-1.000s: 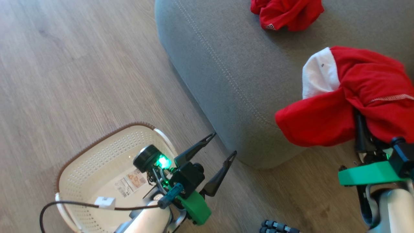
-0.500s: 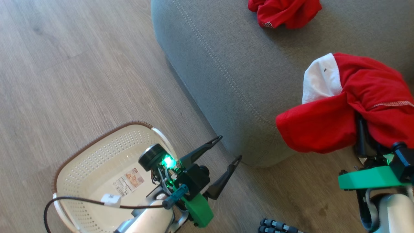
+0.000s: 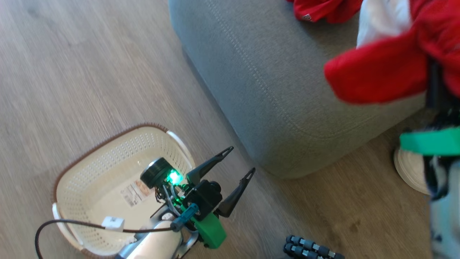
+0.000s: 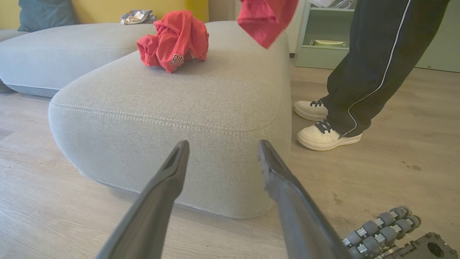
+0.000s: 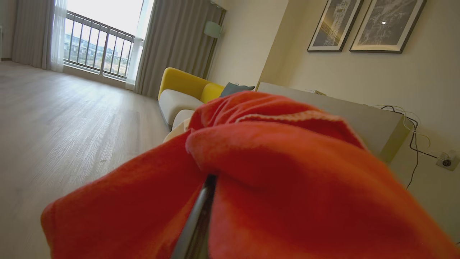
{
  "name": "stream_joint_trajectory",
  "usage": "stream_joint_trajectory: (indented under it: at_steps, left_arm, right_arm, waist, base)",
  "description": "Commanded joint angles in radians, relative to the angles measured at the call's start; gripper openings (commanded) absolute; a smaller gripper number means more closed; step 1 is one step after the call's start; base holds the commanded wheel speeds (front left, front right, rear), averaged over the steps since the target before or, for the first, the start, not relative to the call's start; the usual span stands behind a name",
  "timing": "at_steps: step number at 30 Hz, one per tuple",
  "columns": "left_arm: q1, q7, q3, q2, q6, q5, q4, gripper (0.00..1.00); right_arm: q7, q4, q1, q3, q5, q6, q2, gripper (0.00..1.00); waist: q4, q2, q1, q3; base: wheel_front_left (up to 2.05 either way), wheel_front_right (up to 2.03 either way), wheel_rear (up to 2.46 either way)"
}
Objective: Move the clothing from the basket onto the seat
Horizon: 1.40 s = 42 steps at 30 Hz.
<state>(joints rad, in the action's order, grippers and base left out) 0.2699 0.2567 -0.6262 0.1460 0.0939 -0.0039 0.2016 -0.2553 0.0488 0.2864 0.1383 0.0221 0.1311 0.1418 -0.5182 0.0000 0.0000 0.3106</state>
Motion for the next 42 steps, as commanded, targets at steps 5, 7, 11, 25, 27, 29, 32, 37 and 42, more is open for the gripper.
stream_joint_trajectory:
  at_steps: [5, 7, 11, 25, 27, 29, 32, 37, 42]
  left_arm:
    - [0.055, 0.005, 0.005, 0.033, 0.007, 0.019, -0.037, 1.0]
    - [0.068, 0.005, -0.006, 0.047, 0.01, 0.025, -0.038, 1.0]
    - [0.095, 0.005, -0.033, 0.072, 0.016, 0.032, -0.04, 1.0]
    - [0.148, 0.005, -0.05, 0.104, 0.021, 0.002, -0.061, 1.0]
    - [0.153, 0.005, -0.048, 0.107, 0.019, 0.002, -0.066, 1.0]
    - [0.161, 0.005, -0.047, 0.109, 0.016, 0.003, -0.071, 1.0]
    - [0.169, 0.005, -0.049, 0.115, 0.014, 0.006, -0.075, 1.0]
    - [0.176, 0.005, -0.053, 0.12, 0.013, 0.003, -0.079, 1.0]
    - [0.187, 0.005, -0.054, 0.127, 0.008, 0.003, -0.09, 1.0]
  right_arm:
    - [-0.006, 0.007, 0.171, -0.021, -0.008, 0.0, 0.089, 0.0]
    - [-0.006, -0.011, 0.237, -0.018, -0.02, 0.0, 0.11, 0.0]
    - [-0.006, -0.064, 0.376, 0.01, -0.068, 0.0, 0.135, 0.0]
    - [-0.006, -0.418, 0.728, 0.042, -0.067, 0.0, 0.268, 0.0]
    - [-0.006, -0.518, 0.765, 0.065, -0.064, 0.0, 0.281, 0.0]
    - [-0.006, -0.603, 0.799, 0.104, -0.07, 0.0, 0.287, 0.0]
    - [-0.006, -0.729, 0.844, 0.167, -0.083, 0.0, 0.286, 0.0]
    - [-0.006, -0.868, 0.911, 0.193, -0.089, 0.0, 0.278, 0.0]
    - [-0.006, -0.943, 0.945, 0.168, -0.059, 0.0, 0.264, 0.0]
  waist:
    - [0.043, 0.0, 0.0, 0.083]
    - [0.054, 0.0, 0.0, 0.112]
    - [0.079, 0.0, 0.0, 0.169]
    - [0.155, 0.0, 0.0, 0.303]
    - [0.165, 0.0, 0.0, 0.322]
    - [0.175, 0.0, 0.0, 0.342]
    - [0.186, 0.0, 0.0, 0.366]
    - [0.198, 0.0, 0.0, 0.4]
    - [0.206, 0.0, 0.0, 0.433]
  base:
    - [0.0, 0.0, 0.0]
    - [0.0, 0.0, 0.0]
    - [0.0, 0.0, 0.0]
    - [0.0, 0.0, 0.0]
    - [0.0, 0.0, 0.0]
    - [0.0, 0.0, 0.0]
    - [0.0, 0.0, 0.0]
    - [0.0, 0.0, 0.0]
    - [0.0, 0.0, 0.0]
